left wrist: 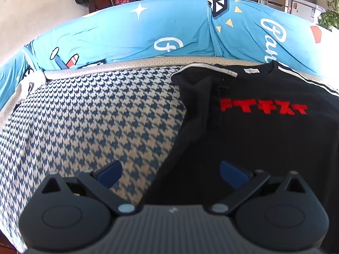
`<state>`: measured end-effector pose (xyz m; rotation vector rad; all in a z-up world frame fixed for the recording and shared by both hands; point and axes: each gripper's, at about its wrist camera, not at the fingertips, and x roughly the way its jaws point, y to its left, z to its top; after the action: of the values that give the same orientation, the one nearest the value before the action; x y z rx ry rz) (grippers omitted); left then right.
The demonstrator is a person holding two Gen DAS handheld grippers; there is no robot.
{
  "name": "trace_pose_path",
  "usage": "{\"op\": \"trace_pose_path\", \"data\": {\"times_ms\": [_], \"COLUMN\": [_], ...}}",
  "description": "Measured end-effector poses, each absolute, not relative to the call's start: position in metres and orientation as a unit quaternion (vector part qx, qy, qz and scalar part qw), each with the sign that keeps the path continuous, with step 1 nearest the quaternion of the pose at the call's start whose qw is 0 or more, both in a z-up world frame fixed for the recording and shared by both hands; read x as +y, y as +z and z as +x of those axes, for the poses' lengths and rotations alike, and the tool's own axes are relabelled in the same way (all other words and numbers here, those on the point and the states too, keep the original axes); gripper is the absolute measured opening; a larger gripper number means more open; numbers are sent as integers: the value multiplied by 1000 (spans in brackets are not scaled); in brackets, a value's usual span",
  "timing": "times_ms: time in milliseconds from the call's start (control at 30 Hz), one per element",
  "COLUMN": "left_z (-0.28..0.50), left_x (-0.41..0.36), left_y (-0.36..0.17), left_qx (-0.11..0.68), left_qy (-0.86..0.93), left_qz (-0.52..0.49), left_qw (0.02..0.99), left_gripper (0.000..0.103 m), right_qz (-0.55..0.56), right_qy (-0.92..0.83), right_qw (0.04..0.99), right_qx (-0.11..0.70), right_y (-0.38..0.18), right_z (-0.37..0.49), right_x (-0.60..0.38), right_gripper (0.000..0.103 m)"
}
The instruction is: Fold clothes
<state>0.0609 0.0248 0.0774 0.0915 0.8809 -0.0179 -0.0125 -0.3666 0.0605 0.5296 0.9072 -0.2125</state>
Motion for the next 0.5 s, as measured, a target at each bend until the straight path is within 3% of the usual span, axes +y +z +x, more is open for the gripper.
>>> {"op": "trace_pose_path", "data": {"times_ms": [333,500], "left_z": [19,7], "left_x": [34,41], "left_y": [59,50], "left_qx": [432,437], "left_qy": [16,32], "left_qz": [50,43], "left_qw": [900,898], "left_gripper": [103,103], "right_qz": [191,141], "right_qy": [-116,-110], "right_qw": [884,897], "right_qx": [411,404], "right_y": [54,50], "right_z": [-31,-27], "right_x": [-341,-325], "right_gripper": [38,25]}}
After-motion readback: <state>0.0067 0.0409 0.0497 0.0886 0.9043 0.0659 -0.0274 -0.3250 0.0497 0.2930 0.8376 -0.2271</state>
